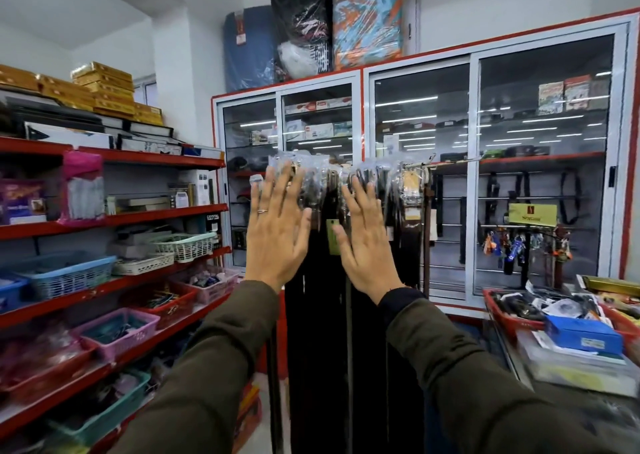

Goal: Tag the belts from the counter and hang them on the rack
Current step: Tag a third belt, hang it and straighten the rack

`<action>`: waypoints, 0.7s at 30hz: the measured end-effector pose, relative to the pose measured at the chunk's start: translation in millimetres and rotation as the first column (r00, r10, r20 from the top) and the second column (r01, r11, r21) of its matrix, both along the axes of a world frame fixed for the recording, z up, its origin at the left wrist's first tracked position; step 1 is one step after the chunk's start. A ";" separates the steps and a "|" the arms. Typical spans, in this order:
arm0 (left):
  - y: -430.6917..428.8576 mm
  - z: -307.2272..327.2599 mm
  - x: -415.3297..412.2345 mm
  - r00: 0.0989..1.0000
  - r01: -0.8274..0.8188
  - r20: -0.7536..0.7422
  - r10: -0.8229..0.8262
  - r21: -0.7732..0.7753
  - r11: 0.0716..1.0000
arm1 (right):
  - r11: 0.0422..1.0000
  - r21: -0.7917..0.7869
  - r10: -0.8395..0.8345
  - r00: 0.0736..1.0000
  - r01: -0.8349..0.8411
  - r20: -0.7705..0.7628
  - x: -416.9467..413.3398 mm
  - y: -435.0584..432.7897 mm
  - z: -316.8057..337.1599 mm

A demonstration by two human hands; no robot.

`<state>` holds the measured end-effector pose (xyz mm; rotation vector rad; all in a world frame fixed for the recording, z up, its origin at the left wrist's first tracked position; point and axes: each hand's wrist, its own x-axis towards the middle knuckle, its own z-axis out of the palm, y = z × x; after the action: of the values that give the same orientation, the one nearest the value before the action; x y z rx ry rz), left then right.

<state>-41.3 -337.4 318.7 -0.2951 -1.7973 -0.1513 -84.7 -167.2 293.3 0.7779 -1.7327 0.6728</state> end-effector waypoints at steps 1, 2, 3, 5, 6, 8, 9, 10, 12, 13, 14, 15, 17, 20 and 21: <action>-13.3 -1.7 0.8 1.000 0.009 0.008 -0.010 0.017 1.000 | 1.000 0.026 0.007 1.000 -0.007 -0.007 1.2 -11.6 1.4; -24.6 -3.6 1.1 1.000 0.018 0.021 -0.019 0.030 0.999 | 0.999 0.053 0.009 1.000 -0.009 -0.014 2.0 -22.0 2.7; -33.9 -5.9 0.0 0.999 0.020 0.035 -0.021 0.036 0.999 | 0.997 0.080 0.005 1.000 -0.003 -0.023 2.0 -31.5 3.5; -45.5 -9.7 -4.7 0.998 0.008 0.069 -0.009 0.015 1.000 | 0.992 0.125 -0.025 0.999 0.029 -0.036 -0.1 -46.0 3.9; -48.5 -11.6 -7.7 0.996 0.005 0.089 -0.004 -0.009 1.000 | 0.988 0.143 -0.048 0.998 0.052 -0.037 -2.0 -52.0 3.7; -50.9 -14.6 -15.5 0.991 0.023 0.136 -0.016 -0.054 0.998 | 0.980 0.170 -0.101 0.995 0.103 -0.017 -8.1 -58.8 2.1; -51.7 -15.2 -20.1 0.985 0.040 0.167 -0.029 -0.064 0.997 | 0.975 0.180 -0.132 0.991 0.130 -0.002 -12.0 -60.7 0.9; -51.2 -15.4 -24.3 0.979 0.053 0.199 -0.038 -0.066 0.996 | 0.970 0.186 -0.163 0.987 0.158 0.013 -15.1 -60.8 0.6; -48.9 -15.4 -32.8 0.970 0.042 0.244 -0.025 -0.066 0.997 | 0.959 0.195 -0.220 0.974 0.208 0.044 -22.1 -60.0 0.4; -47.1 -15.7 -37.9 0.965 0.033 0.262 -0.014 -0.070 0.997 | 0.952 0.198 -0.248 0.967 0.232 0.058 -26.6 -58.8 0.2; -44.0 -15.6 -40.7 0.961 0.025 0.277 -0.004 -0.072 0.997 | 0.944 0.200 -0.279 0.958 0.261 0.070 -27.9 -58.4 0.6; -41.2 -15.5 -44.1 0.957 0.023 0.291 0.000 -0.074 0.997 | 0.938 0.200 -0.304 0.949 0.282 0.085 -30.4 -58.2 1.2; -37.4 -14.7 -48.8 0.948 0.020 0.318 0.001 -0.064 0.998 | 0.930 0.210 -0.330 0.937 0.302 0.114 -32.9 -58.6 2.0; -32.8 -17.4 -49.8 0.946 0.014 0.326 0.000 -0.040 0.999 | 0.922 0.230 -0.344 0.931 0.311 0.120 -31.6 -56.5 0.8; -31.9 -18.7 -50.6 0.947 0.006 0.322 0.007 -0.039 0.999 | 0.921 0.235 -0.345 0.929 0.310 0.130 -31.9 -55.5 0.9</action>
<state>-91.9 -369.3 300.0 -0.3115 -2.1269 -0.1714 -116.6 -222.7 294.1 0.5614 -2.0553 0.3352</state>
